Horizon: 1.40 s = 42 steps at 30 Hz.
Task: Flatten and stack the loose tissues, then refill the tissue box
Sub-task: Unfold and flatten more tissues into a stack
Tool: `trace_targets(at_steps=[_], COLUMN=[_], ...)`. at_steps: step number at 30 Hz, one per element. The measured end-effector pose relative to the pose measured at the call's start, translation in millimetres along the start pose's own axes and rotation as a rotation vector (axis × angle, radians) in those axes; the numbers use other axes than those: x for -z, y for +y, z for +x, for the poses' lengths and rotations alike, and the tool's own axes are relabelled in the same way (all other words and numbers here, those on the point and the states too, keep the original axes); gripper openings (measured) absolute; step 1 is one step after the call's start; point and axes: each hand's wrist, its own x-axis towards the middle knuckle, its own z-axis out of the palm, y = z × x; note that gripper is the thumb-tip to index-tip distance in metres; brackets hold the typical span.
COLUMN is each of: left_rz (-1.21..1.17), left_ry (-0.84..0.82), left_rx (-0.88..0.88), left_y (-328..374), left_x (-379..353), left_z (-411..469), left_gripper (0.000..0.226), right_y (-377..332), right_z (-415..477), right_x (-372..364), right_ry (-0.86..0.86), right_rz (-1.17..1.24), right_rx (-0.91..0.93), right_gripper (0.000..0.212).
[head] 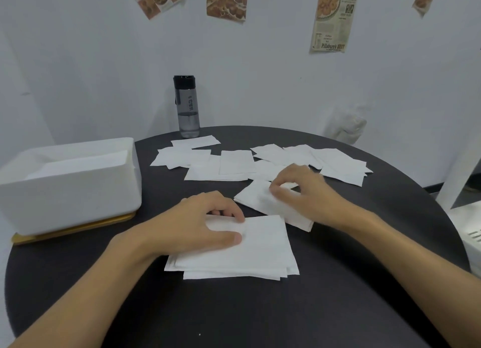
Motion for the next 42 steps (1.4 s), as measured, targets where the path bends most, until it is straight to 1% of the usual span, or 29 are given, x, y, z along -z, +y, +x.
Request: trace_targets(at_steps=[2, 3, 5, 7, 10, 12, 16, 22, 25, 27, 29, 30, 32, 34, 37, 38, 40, 42], left_rz=[0.019, 0.026, 0.028, 0.034, 0.036, 0.028, 0.023, 0.013, 0.021, 0.023, 0.018, 0.008, -0.017, -0.045, -0.152, -0.208, -0.342, -0.45], left_ry=[0.004, 0.01, 0.038, 0.069, 0.081, 0.076, 0.074, 0.067, 0.072, 0.085, 0.137, 0.188, 0.341, 0.531, 0.761, 0.801, 0.81, 0.802], left_rx=[0.004, 0.003, 0.007, 0.011, 0.012, 0.005, 0.009, 0.014, 0.01, 0.01, 0.005, 0.001, 0.005, 0.028, 0.088, 0.103, 0.104, 0.098], left_y=[-0.1, 0.1, -0.2, -1.5, -3.9, -5.2, -5.7, -4.5, -5.3, -5.7, -5.1, -5.0, -5.5, -4.5, -0.8, -0.9, 0.0, 0.3], left_x=[-1.0, -1.5, -1.8, -1.9, -2.6, -3.4, -3.8, -3.8, -4.3, -4.6, -4.4, -4.1, -2.1, 1.3, 8.0, 10.0, 12.1, 12.7], left_z=[0.2, 0.4, 1.2, 2.0, 3.7, 4.5, 5.1, 4.3, 4.3, 4.0, 3.9, 4.2, 5.1, 6.8, 8.6, 9.5, 8.9, 8.1], left_gripper=[0.038, 0.04, 0.042, 0.044, 0.044, 0.044, 0.044, 0.044, 0.042, 0.041, 0.04, 0.039, 0.038, 0.036, 0.059, 0.067, 0.077, 0.077], right_y=[24.5, 37.0, 56.7, 65.8, 67.3, 68.6, 70.7, 67.0, 60.5, 49.7, 33.8, 25.9, 12.1, -0.8, -15.6, -19.9, -24.8, -28.3], right_z=[16.1, 23.7, 36.5, 43.0, 46.7, 47.9, 49.9, 45.6, 42.8, 39.1, 34.4, 31.8, 25.8, 19.2, 9.6, 7.2, 4.9, 3.4], right_x=[6.9, 10.4, 13.1, 9.8, 5.5, 5.4, 3.5, 5.3, 10.4, 14.7, 19.0, 20.3, 20.8, 20.6, 19.6, 18.7, 17.1, 15.0], right_ry=[0.098, 0.115, 0.078, 0.01, -0.048, -0.068, -0.043, 0.054, 0.133, 0.237, 0.317, 0.337, 0.331, 0.298, 0.247, 0.224, 0.179, 0.142], right_rz=[-0.2, -0.286, -0.381, -0.386, -0.391, -0.41, -0.423, -0.396, -0.285, -0.137, 0.002, 0.043, 0.134, 0.241, 0.377, 0.428, 0.508, 0.577], right_rx=[-0.075, -0.127, -0.228, -0.278, -0.276, -0.286, -0.284, -0.199, -0.076, 0.015, 0.052, 0.068, 0.1, 0.125, 0.159, 0.158, 0.121, 0.097], right_gripper=[0.018, 0.02, 0.029, 0.033, 0.027, 0.029, 0.037, 0.032, 0.027, 0.033, 0.035, 0.036, 0.041, 0.047, 0.036, 0.036, 0.038, 0.039])
